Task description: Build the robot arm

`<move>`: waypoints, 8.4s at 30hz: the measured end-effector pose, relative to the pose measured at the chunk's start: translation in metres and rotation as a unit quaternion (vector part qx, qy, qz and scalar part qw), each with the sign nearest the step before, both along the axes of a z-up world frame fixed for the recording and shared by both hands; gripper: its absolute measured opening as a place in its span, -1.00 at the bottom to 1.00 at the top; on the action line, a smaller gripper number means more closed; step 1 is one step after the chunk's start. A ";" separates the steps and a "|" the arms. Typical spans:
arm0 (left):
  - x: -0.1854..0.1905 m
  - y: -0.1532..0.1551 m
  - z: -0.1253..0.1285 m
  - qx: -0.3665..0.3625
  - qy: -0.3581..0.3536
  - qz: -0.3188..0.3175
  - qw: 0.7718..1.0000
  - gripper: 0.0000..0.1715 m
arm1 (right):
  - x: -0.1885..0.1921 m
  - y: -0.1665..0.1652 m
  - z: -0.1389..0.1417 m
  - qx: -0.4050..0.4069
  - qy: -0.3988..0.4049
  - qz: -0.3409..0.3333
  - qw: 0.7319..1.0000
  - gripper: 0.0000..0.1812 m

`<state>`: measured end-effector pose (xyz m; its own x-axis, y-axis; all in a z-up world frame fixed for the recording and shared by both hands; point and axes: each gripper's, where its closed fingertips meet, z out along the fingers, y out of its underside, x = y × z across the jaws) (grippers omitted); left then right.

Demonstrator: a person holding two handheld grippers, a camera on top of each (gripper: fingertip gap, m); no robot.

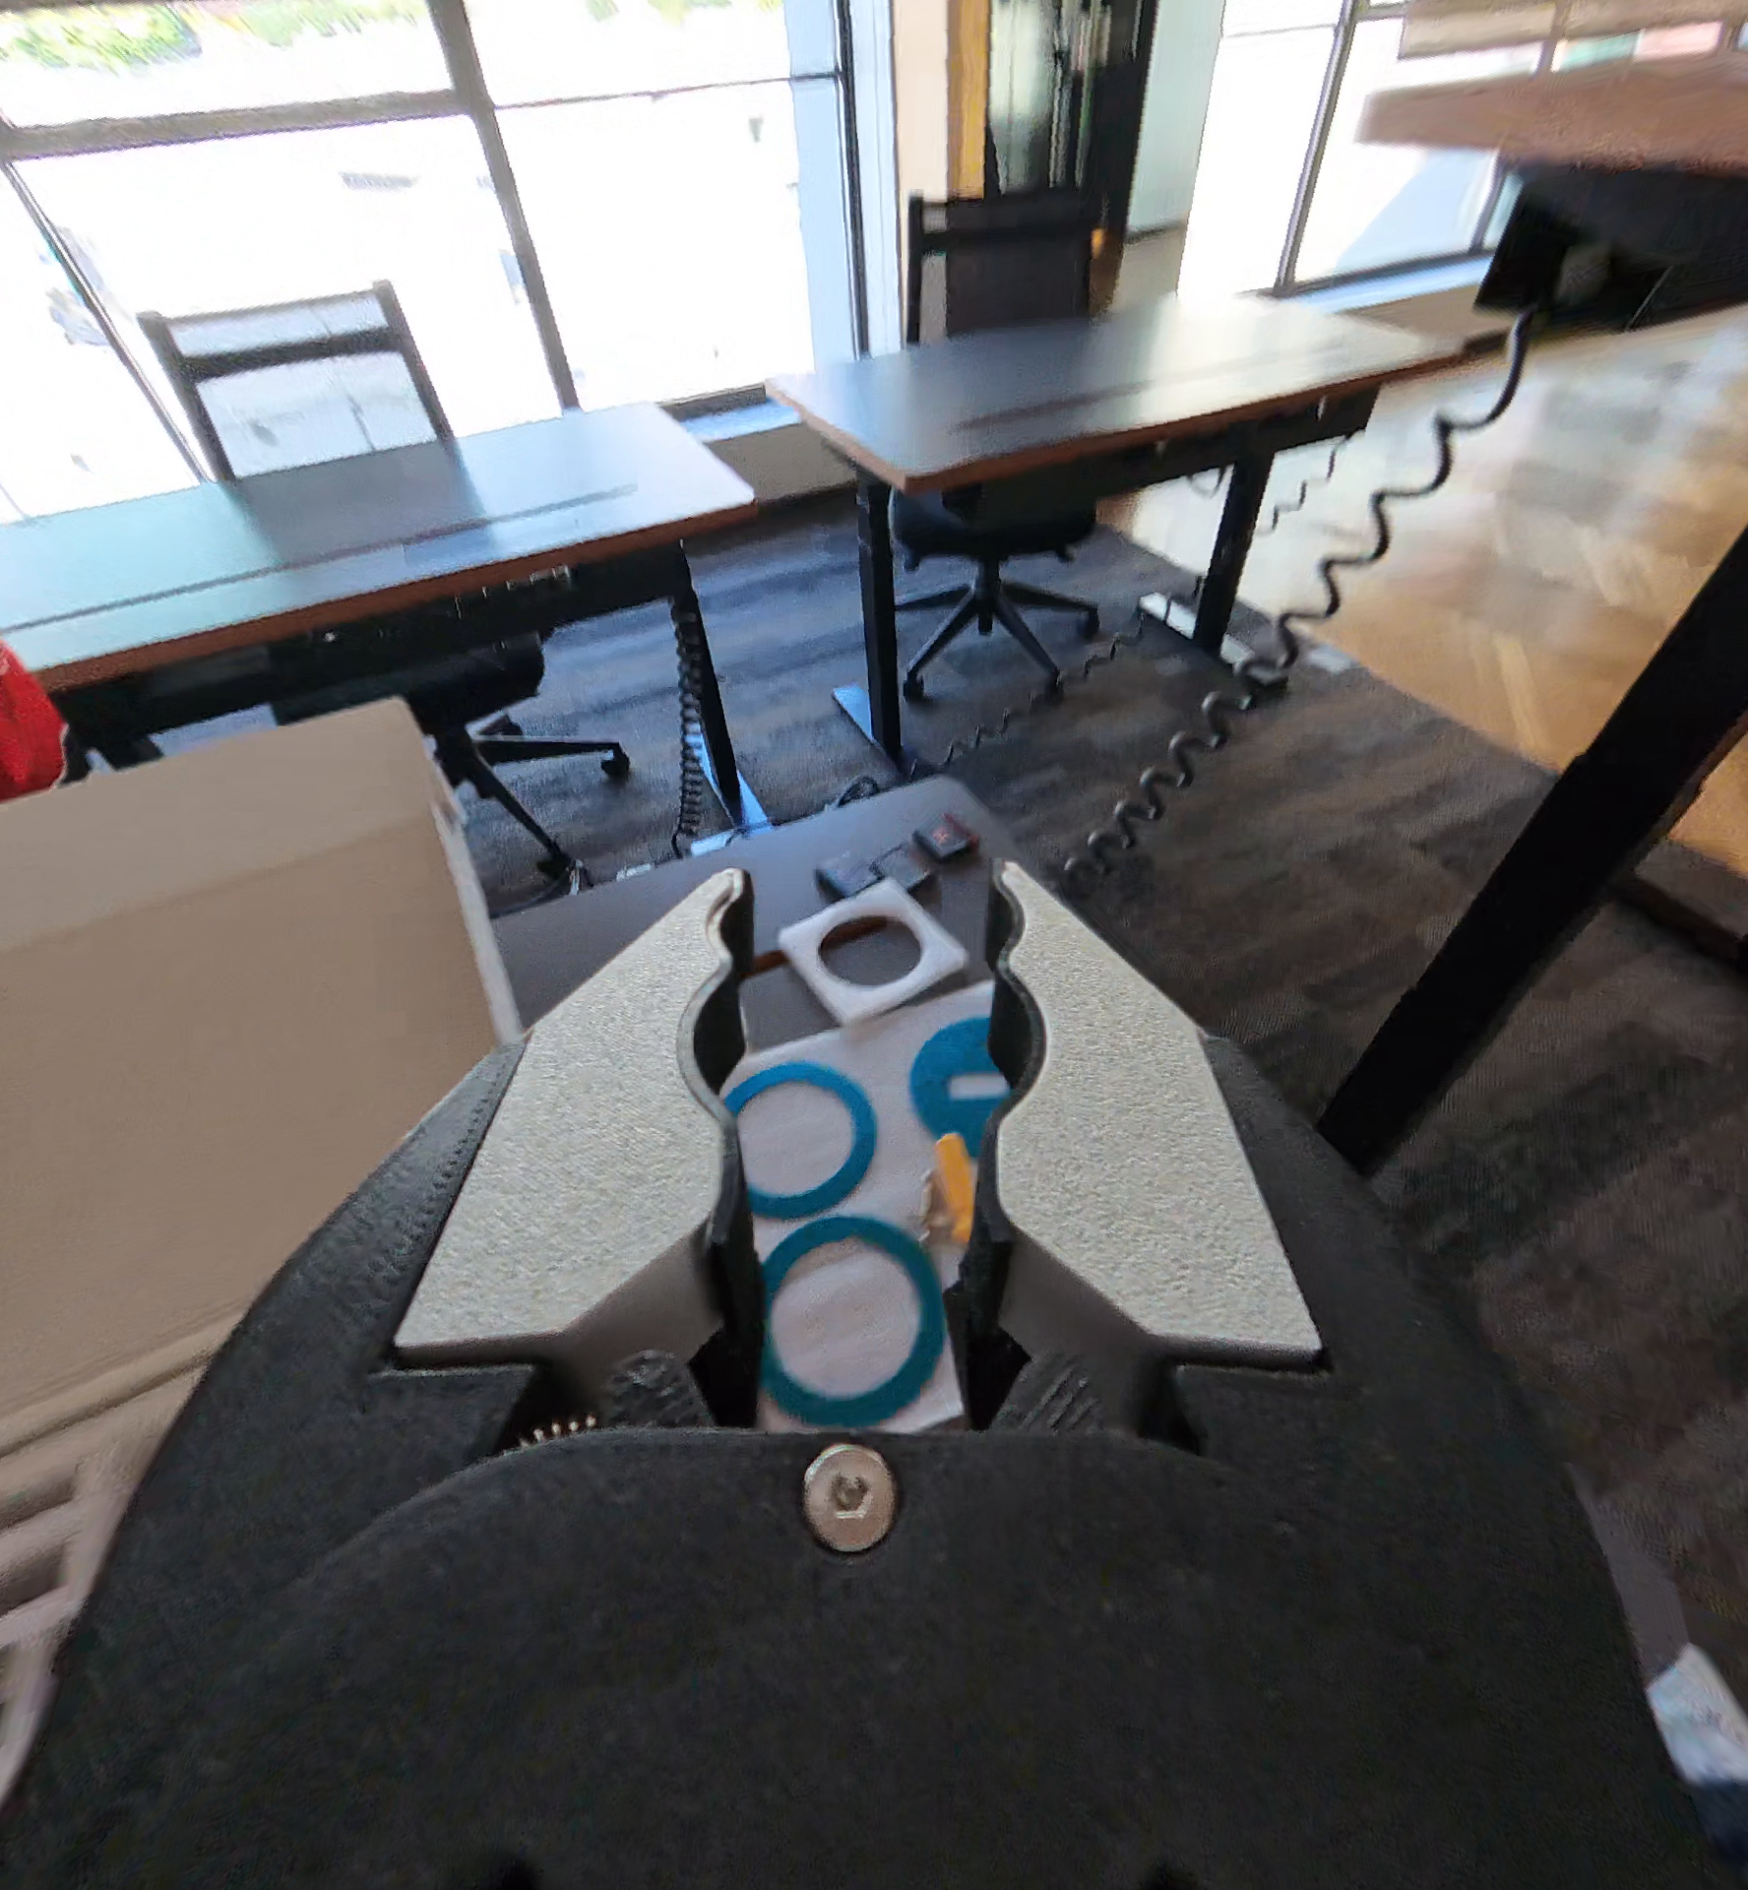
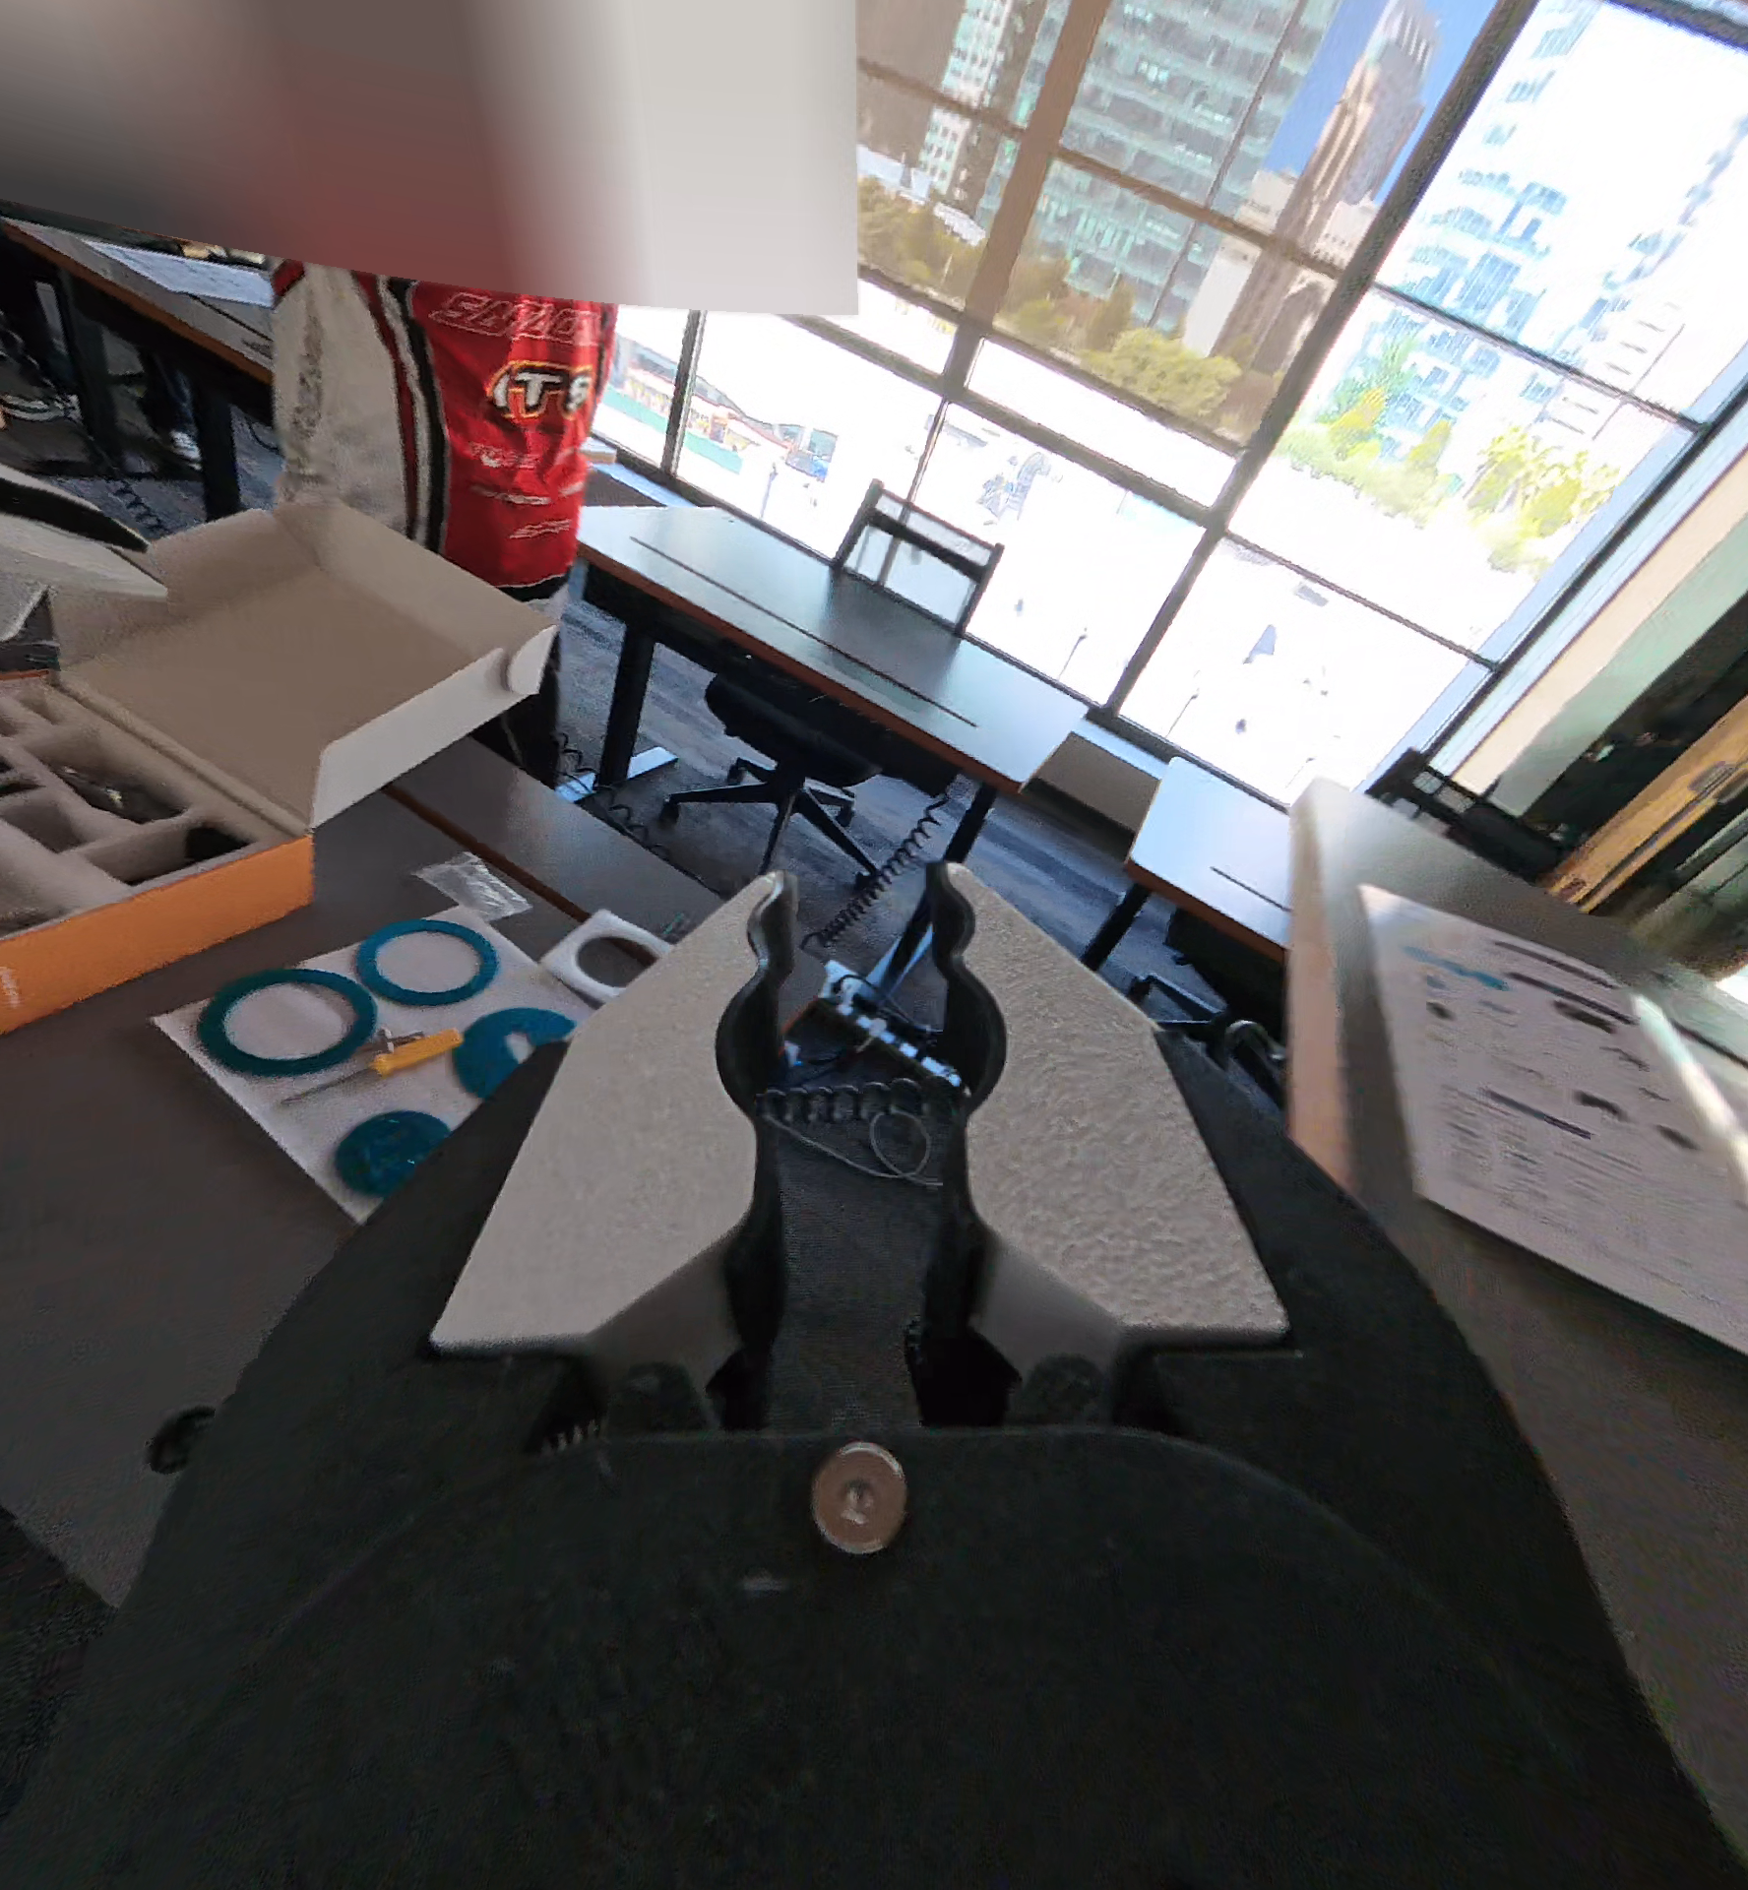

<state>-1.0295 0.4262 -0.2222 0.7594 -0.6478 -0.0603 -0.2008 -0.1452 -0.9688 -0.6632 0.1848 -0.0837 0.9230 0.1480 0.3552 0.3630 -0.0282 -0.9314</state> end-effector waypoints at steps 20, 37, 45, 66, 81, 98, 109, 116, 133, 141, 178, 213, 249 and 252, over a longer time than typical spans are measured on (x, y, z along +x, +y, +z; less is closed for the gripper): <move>0.413 -0.212 0.189 -0.047 -0.241 -0.330 0.911 -0.28 | 0.369 -0.080 0.026 0.050 0.064 -0.093 0.992 -0.51; 0.579 -0.275 0.221 -0.042 -0.220 -0.157 0.962 -0.37 | 0.567 -0.088 0.020 -0.043 -0.005 0.106 0.993 -0.99; 0.604 -0.283 0.225 -0.029 -0.164 -0.092 0.982 -0.39 | 0.574 -0.098 0.014 -0.054 0.034 0.169 0.983 -1.00; 0.607 -0.294 0.209 -0.009 -0.142 -0.019 0.990 -0.45 | 0.559 -0.104 0.012 -0.044 -0.034 0.236 0.970 -1.00; 0.702 -0.275 0.196 -0.026 -0.145 -0.117 0.982 -0.45 | 0.591 -0.084 0.003 -0.055 -0.069 0.239 0.967 -1.00; 0.739 -0.219 0.167 -0.029 -0.076 -0.087 0.993 -0.50 | 0.591 -0.084 -0.009 -0.083 -0.014 0.282 0.956 -1.00; 0.730 -0.222 0.160 -0.016 -0.056 -0.071 0.996 -0.51 | 0.600 -0.078 -0.008 -0.083 -0.023 0.253 0.964 -1.00; 0.733 -0.223 0.153 -0.036 -0.059 -0.082 0.994 -0.51 | 0.601 -0.073 -0.008 -0.085 -0.023 0.238 0.967 -1.00; 0.737 -0.224 0.151 -0.016 -0.027 -0.079 0.996 -0.55 | 0.609 -0.068 -0.003 -0.051 -0.053 0.215 0.974 -1.00; 0.736 -0.225 0.153 0.002 -0.017 -0.075 0.997 -0.57 | 0.610 -0.069 0.002 -0.045 -0.047 0.215 0.974 -1.00; 0.738 -0.226 0.148 0.002 0.001 -0.077 0.997 -0.62 | 0.623 -0.064 0.001 -0.060 -0.035 0.187 0.980 -1.00; 0.733 -0.240 0.185 0.030 -0.069 -0.093 0.993 -0.62 | 0.606 -0.063 -0.008 -0.071 -0.044 0.209 0.974 -1.00; 0.348 -0.480 0.304 0.103 0.022 0.087 0.991 -0.49 | 0.507 -0.135 0.189 0.075 0.033 0.294 0.952 -1.00; 0.432 -0.444 0.274 0.116 -0.019 0.027 0.993 -0.49 | 0.544 -0.115 0.146 0.052 0.034 0.251 0.966 -1.00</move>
